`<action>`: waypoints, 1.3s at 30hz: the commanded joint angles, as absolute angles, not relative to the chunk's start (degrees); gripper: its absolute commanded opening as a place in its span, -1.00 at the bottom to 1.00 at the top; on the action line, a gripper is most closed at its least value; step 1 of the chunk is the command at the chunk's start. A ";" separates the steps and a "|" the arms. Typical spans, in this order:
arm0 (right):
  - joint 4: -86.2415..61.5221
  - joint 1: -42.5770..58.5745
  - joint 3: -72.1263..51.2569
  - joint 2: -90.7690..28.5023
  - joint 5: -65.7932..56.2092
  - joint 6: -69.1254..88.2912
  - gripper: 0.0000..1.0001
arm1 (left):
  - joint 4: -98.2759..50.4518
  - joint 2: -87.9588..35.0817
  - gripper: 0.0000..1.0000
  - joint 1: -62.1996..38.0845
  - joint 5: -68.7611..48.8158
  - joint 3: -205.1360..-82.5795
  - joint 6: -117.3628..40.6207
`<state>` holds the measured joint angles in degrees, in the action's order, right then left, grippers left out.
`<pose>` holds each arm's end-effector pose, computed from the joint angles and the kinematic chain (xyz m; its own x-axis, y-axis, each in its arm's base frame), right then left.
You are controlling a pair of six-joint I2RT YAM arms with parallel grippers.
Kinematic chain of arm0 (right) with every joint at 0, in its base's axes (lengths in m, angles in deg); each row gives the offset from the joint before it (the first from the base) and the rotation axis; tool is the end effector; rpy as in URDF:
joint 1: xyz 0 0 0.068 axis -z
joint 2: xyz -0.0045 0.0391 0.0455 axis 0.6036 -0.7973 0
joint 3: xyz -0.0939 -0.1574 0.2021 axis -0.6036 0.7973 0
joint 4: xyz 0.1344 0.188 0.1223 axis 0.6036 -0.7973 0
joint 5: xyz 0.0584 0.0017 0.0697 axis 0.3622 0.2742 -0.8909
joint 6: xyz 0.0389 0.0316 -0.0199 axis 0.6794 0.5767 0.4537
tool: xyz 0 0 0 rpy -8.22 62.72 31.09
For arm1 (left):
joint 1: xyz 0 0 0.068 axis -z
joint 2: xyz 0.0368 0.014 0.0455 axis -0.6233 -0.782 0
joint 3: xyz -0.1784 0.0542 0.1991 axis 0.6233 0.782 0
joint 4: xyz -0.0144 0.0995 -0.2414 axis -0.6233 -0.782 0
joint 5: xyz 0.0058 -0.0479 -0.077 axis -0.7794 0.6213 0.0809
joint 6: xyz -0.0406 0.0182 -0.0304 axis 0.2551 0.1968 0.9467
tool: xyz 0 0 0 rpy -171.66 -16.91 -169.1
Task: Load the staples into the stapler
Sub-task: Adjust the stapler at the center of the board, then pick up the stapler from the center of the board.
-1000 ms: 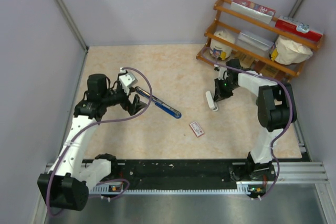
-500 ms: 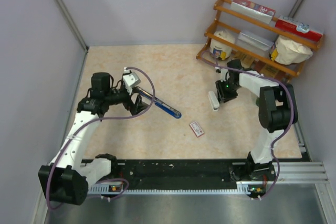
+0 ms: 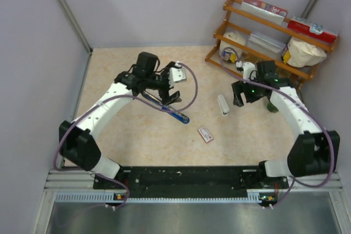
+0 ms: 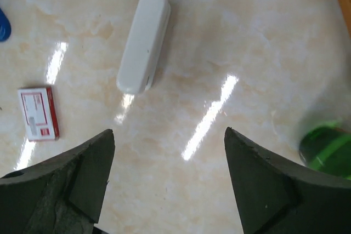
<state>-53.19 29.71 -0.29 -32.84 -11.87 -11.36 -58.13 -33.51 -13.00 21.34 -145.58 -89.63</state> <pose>0.2914 0.0470 0.2670 -0.7595 -0.3370 -0.5564 -0.4548 0.8867 0.0838 0.2732 -0.1556 0.3319 0.0377 0.5275 -0.8487 0.9669 0.1952 0.1643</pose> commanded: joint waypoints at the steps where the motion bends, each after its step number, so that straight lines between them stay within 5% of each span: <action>1: -56.50 35.52 5.24 -18.99 -16.57 -19.19 0.72 | -62.49 -42.24 0.98 -5.09 13.60 -156.22 -103.10; 8: -48.70 51.09 12.37 -1.31 -22.20 -17.10 0.89 | -62.93 -58.32 0.97 4.24 6.73 -167.04 -123.84; 13: -42.62 51.80 16.42 5.56 -17.72 -15.25 0.94 | -63.10 -68.79 0.98 7.76 2.95 -175.21 -132.65; 32: -41.12 51.80 18.53 5.74 -16.05 -15.60 0.93 | -72.59 -88.40 0.96 12.86 -2.06 -193.85 -150.84; 39: -41.03 51.72 19.23 5.47 -16.84 -16.65 0.92 | -74.36 -91.57 0.69 13.74 -3.99 -197.02 -151.99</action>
<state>-43.64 51.45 18.44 4.91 -15.85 -16.15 -72.14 -90.34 13.10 -3.14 -193.92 -149.39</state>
